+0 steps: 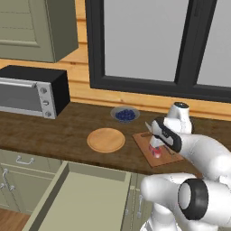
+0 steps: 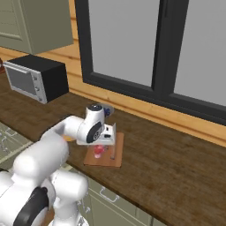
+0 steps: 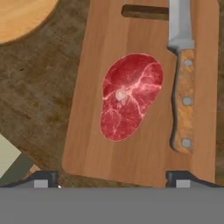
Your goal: Pick up the knife from the drawer and place it on the cutting board. Then place the meat from the plate to the cutting board.
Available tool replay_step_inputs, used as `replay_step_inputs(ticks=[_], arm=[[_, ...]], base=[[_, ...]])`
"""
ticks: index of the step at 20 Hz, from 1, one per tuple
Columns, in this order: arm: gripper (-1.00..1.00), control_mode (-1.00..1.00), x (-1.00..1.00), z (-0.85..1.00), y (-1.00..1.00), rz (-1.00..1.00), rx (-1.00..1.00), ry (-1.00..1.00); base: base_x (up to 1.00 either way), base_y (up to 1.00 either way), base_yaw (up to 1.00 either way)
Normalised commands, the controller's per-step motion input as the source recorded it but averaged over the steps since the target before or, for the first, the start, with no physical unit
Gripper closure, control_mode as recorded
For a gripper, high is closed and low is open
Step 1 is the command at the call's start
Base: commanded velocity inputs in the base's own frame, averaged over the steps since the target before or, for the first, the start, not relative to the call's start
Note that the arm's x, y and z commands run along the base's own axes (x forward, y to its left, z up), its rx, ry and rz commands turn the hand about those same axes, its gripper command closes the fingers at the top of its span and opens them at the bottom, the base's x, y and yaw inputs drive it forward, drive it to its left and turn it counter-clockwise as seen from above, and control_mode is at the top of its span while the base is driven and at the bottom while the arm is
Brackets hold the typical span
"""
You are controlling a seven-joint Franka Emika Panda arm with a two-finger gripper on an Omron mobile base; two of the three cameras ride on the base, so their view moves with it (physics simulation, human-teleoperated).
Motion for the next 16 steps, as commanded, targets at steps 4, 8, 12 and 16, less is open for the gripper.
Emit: replay_step_inputs(ticks=[4, 8, 12, 16], arm=[[-1.0, -1.0, -0.64, 0.94, 0.08, 0.0, 0.07, -0.11], [-1.0, -1.0, -0.54, 0.95, 0.29, 0.0, 0.13, -0.09], [-1.0, -1.0, -0.49, 0.77, 0.41, 0.0, 0.18, -0.04], [-1.0, -1.0, -0.45, 0.72, 0.35, 0.0, 0.25, -0.01]], base=[[0.0, 0.0, 0.0], [0.0, 0.0, 0.0], [0.0, 0.0, 0.0], [0.0, 0.0, 0.0]])
